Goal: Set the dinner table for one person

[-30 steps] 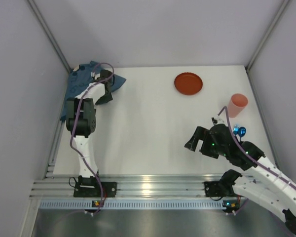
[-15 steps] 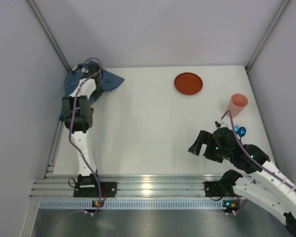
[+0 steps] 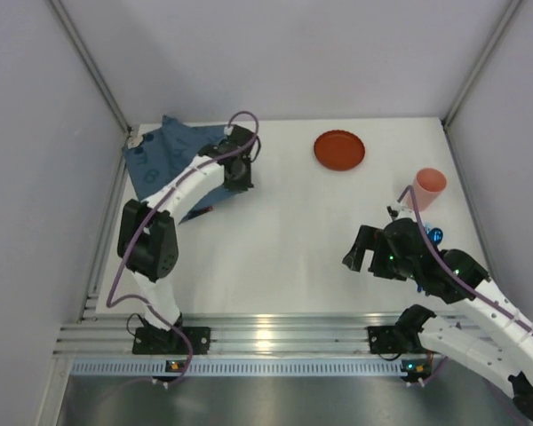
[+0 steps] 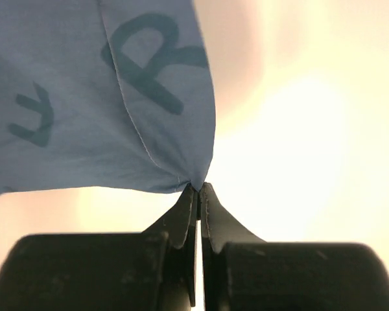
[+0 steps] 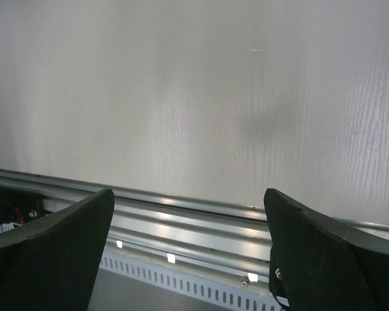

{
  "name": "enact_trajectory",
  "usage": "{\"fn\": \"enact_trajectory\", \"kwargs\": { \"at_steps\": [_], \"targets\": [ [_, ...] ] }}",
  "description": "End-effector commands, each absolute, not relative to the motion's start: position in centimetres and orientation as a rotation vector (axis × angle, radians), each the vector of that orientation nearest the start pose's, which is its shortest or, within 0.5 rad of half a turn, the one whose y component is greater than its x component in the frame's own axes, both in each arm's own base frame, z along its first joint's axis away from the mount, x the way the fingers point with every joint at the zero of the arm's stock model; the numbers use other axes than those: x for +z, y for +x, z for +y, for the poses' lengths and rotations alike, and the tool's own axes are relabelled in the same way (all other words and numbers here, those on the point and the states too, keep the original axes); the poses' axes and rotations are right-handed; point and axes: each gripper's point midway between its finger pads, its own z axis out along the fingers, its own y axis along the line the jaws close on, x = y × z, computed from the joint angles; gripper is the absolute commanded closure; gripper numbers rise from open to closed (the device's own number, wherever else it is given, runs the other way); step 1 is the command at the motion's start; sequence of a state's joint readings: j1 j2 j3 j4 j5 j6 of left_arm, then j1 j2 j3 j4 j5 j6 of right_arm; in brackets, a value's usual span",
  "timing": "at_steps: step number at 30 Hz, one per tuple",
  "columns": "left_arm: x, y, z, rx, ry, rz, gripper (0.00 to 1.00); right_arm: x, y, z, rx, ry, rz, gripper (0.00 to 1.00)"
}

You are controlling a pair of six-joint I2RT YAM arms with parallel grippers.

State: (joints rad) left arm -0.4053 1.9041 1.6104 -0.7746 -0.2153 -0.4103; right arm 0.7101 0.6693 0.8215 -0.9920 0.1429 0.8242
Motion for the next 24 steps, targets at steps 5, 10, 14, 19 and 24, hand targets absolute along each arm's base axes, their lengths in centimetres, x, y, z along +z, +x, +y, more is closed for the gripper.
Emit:
{"fn": "enact_trajectory", "kwargs": {
  "at_steps": [5, 10, 14, 19, 24],
  "targets": [
    [14.9, 27.7, -28.5, -0.304, 0.124, 2.702, 0.99, 17.2, 16.1, 12.3, 0.393, 0.13, 2.449, 0.0],
    [17.2, 23.1, -32.3, -0.356, 0.188, 2.675, 0.02, 15.9, 16.6, 12.5, 0.332, 0.077, 2.505, 0.0],
    [22.2, 22.0, -29.9, -0.466, 0.036, 2.561, 0.01, 15.4, 17.7, 13.6, 0.337, 0.036, 2.53, 0.0],
    [25.3, 21.6, -23.5, -0.364, -0.148, 2.41, 0.01, 14.0, 18.7, 14.9, 0.366, 0.051, 2.609, 0.0],
    [19.9, 19.4, -15.0, -0.153, -0.391, 2.466, 0.01, 10.8, 18.6, 17.9, 0.579, 0.116, 2.669, 0.0]
  ]
}}
